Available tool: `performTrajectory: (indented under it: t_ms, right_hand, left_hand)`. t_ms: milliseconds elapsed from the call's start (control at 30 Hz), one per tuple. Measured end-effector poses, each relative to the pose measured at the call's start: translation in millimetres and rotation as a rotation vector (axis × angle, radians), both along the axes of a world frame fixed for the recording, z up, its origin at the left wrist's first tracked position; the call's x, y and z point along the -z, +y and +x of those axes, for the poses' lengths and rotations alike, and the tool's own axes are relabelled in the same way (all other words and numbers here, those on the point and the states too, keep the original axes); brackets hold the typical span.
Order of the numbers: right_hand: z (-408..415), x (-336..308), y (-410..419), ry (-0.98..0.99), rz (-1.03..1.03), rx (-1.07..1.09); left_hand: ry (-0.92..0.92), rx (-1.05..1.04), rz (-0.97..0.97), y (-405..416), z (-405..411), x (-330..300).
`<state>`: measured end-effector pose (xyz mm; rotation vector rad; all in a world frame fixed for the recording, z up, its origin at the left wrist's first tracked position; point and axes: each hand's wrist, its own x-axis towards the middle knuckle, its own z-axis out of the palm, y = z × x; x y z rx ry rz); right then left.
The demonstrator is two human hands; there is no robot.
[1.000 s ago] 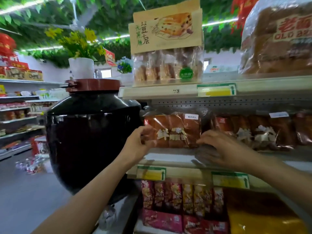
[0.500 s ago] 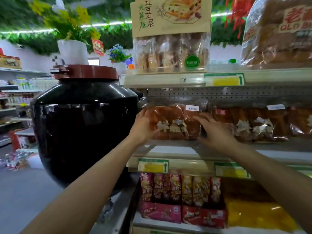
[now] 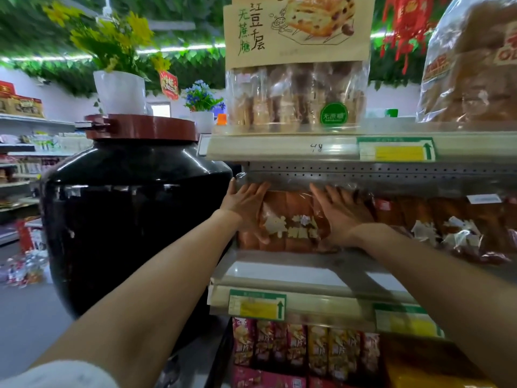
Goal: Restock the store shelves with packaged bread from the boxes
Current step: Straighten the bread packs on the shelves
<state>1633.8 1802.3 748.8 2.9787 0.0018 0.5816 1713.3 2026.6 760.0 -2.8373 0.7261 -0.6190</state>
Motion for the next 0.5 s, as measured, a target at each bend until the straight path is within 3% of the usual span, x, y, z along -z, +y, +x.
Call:
performTrajectory:
  t_ms: [267, 500]
  right_hand:
    - [-16, 17, -6, -0.201, -0.126, -0.015]
    - [-16, 30, -3, -0.222, -0.153, -0.014]
  left_hand:
    - [-0.227, 0.024, -0.062, 8, -10, 25]
    - [-0.271, 0.093, -0.104, 15, -6, 35]
